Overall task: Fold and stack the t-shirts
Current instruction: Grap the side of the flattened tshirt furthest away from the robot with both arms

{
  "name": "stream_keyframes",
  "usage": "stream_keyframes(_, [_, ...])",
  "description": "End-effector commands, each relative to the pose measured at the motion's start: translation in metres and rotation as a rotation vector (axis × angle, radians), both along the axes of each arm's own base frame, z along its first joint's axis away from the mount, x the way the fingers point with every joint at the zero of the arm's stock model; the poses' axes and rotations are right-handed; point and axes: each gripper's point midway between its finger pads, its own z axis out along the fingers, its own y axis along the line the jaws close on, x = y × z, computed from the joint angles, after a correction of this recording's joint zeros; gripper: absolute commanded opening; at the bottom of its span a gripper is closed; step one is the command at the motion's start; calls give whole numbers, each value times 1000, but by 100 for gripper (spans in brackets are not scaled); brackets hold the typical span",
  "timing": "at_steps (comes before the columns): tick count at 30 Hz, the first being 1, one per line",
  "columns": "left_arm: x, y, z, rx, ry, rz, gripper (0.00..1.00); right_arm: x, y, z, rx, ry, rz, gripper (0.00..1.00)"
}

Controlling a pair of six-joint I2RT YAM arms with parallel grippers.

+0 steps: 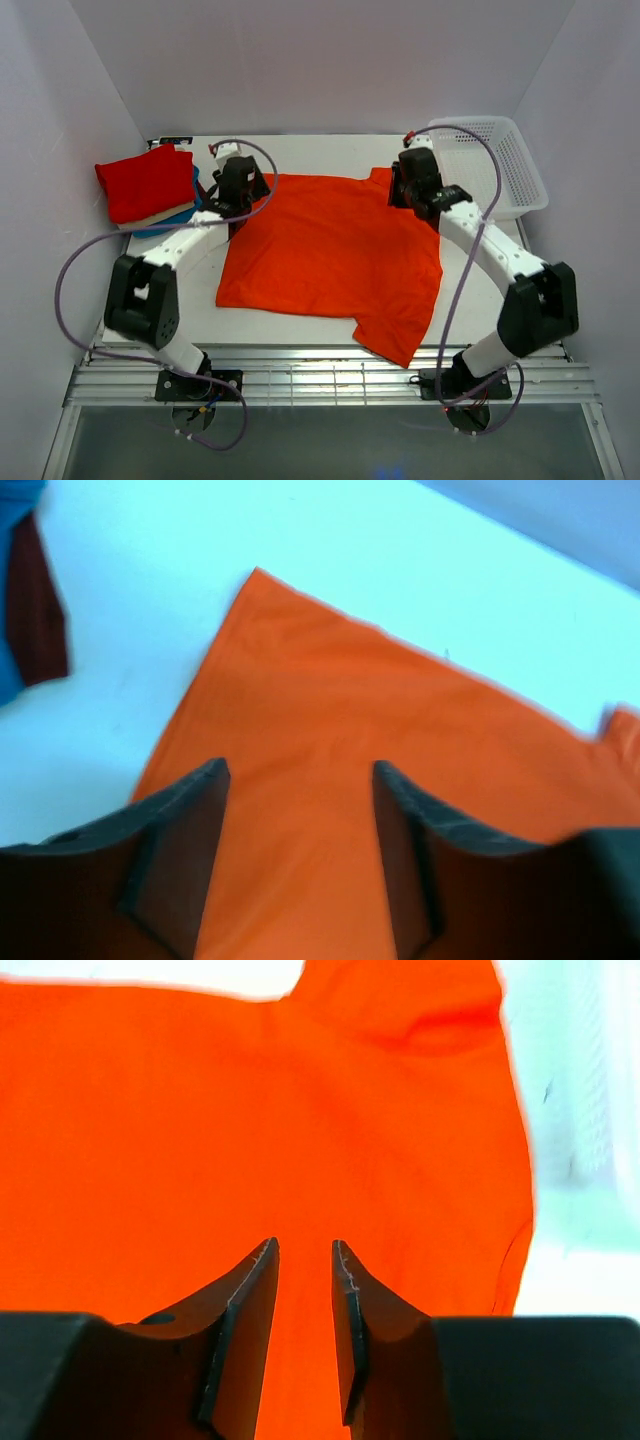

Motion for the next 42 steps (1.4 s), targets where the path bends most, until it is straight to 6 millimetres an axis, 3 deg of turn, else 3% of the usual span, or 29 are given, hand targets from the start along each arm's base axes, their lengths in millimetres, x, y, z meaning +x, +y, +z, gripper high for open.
stream_keyframes(1, [55,7,-28,67,45,-26,74,69,-10,-6,11,14,69,37])
stream_keyframes(2, [66,6,-34,72,55,-33,81,86,-12,-7,11,12,85,41])
stream_keyframes(3, [76,6,-40,95,62,-47,84,105,-11,-39,1,76,96,43])
stream_keyframes(4, [94,7,-50,104,71,-47,85,135,-15,-15,35,18,100,43])
stream_keyframes(5, [102,7,-55,108,78,-49,86,150,-17,-18,42,21,104,44])
stream_keyframes(6, [109,9,-59,118,82,-50,87,166,-18,-52,33,79,110,45])
stream_keyframes(7, [121,11,-52,122,61,-44,87,178,-28,-60,32,100,96,46])
stream_keyframes(8, [126,12,-64,131,77,-43,87,200,-25,-35,56,40,112,47])
stream_keyframes(9, [130,14,-65,148,74,-49,87,211,-29,-61,44,75,110,47])
stream_keyframes(10, [139,15,-57,152,29,-49,87,220,-37,-63,46,67,102,47])
stream_keyframes(11, [143,15,-55,156,17,-52,87,233,-39,-52,52,27,101,50])
stream_keyframes(12, [147,14,-56,161,8,-60,87,240,-42,-65,54,38,99,54])
stream_keyframes(15, [161,15,-54,190,-11,-70,87,257,-58,-71,58,15,71,61])
stream_keyframes(17, [172,16,-46,203,-29,-78,87,262,-68,-73,74,3,54,64])
stream_keyframes(18, [174,19,-59,211,-1,-79,88,264,-75,-78,79,8,43,64])
stream_keyframes(20, [182,18,-56,216,-6,-88,88,266,-77,-85,90,15,38,66])
stream_keyframes(22, [185,20,-68,220,19,-88,88,264,-76,-92,89,32,37,67])
stream_keyframes(26, [183,24,-85,211,55,-89,88,257,-76,-123,92,106,30,67])
stream_keyframes(32, [178,28,-104,192,91,-109,88,247,-76,-154,88,175,24,67])
stream_keyframes(41, [186,40,-115,185,103,-115,88,253,-77,-153,88,168,14,66])
stream_keyframes(42, [187,43,-118,183,106,-112,88,254,-75,-151,94,164,20,62])
